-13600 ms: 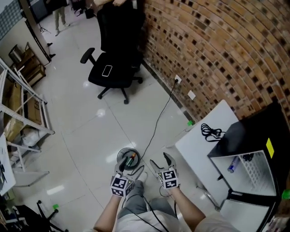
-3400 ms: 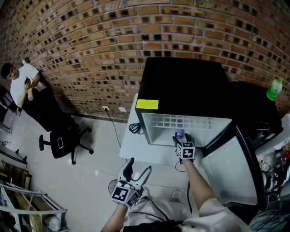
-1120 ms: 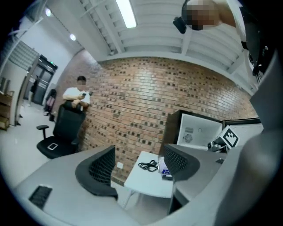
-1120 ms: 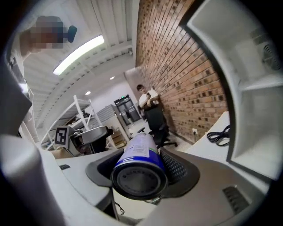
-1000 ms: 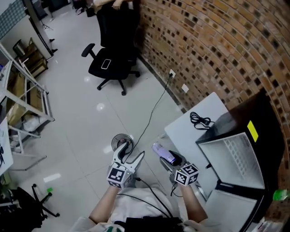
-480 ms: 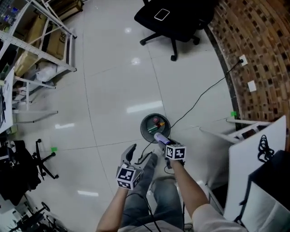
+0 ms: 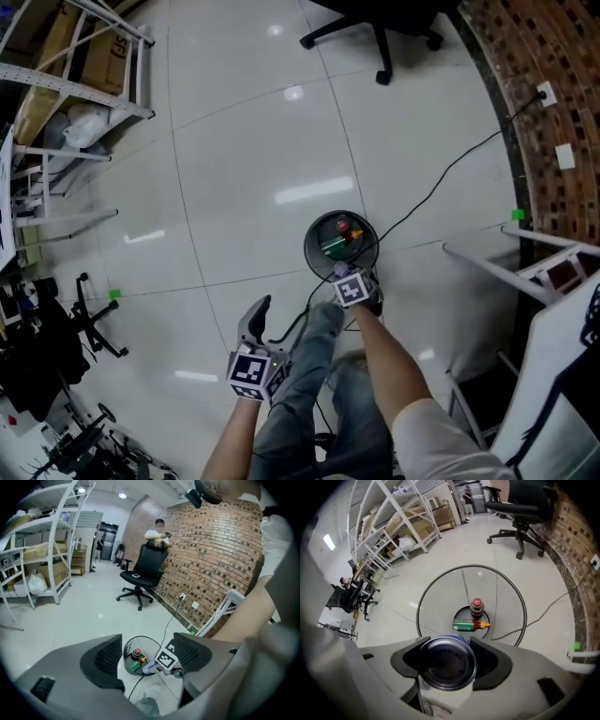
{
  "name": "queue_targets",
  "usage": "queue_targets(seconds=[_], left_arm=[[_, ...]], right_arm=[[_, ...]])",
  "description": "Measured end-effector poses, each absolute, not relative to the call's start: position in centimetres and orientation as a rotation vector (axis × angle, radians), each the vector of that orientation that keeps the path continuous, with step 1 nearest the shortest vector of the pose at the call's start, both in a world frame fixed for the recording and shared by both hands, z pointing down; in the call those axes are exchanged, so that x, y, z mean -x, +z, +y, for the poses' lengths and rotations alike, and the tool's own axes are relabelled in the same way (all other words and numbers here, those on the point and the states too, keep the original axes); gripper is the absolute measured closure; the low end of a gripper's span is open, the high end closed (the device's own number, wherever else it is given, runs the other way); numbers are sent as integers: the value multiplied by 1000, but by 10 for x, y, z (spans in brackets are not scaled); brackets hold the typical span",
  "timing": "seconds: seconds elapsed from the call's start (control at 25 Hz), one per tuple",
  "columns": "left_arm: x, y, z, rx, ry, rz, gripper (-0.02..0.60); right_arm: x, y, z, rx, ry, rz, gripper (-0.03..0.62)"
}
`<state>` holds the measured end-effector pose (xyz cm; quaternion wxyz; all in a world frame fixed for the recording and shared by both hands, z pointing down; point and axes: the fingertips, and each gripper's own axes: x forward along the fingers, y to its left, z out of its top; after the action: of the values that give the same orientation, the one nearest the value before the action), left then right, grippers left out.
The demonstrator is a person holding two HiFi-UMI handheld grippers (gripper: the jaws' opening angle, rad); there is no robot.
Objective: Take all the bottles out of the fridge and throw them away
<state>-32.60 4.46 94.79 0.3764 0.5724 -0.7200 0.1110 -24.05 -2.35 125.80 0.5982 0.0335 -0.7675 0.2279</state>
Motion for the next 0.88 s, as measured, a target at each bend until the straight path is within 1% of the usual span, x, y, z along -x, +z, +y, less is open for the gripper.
queue_targets(seconds=[0.08,0.12,0.32,0.48,0.56,0.76,0.84,0.88], left_arm=[[328,947,51,-1447,287,-1842,247],[329,944,54,-1427,275,-1851,247],[320,916,35,-1449,235,-1852,247],[300,883,10,-1509,207,-1825,247],[285,860,-2,-1564,214,-1793,247],[253,782,-41,-1769,227,-1694,247],[241,746,-58,-1861,216,-1659,247],[232,726,-66,-1917,209,-1631,247]], right_arm=[[230,1253,-19,-125,586,-1732,278],[226,1246,-20,-142,615,-1722,273],[209,1191,-43,-209,710,-1782,273],[168,1132,-45,-270,778,-1865,272],[140,1083,-47,-350,853,-1923,270],[95,909,-88,-609,969,-2205,261],[71,841,-111,-751,956,-2312,240],[56,807,-122,-847,937,-2358,220]])
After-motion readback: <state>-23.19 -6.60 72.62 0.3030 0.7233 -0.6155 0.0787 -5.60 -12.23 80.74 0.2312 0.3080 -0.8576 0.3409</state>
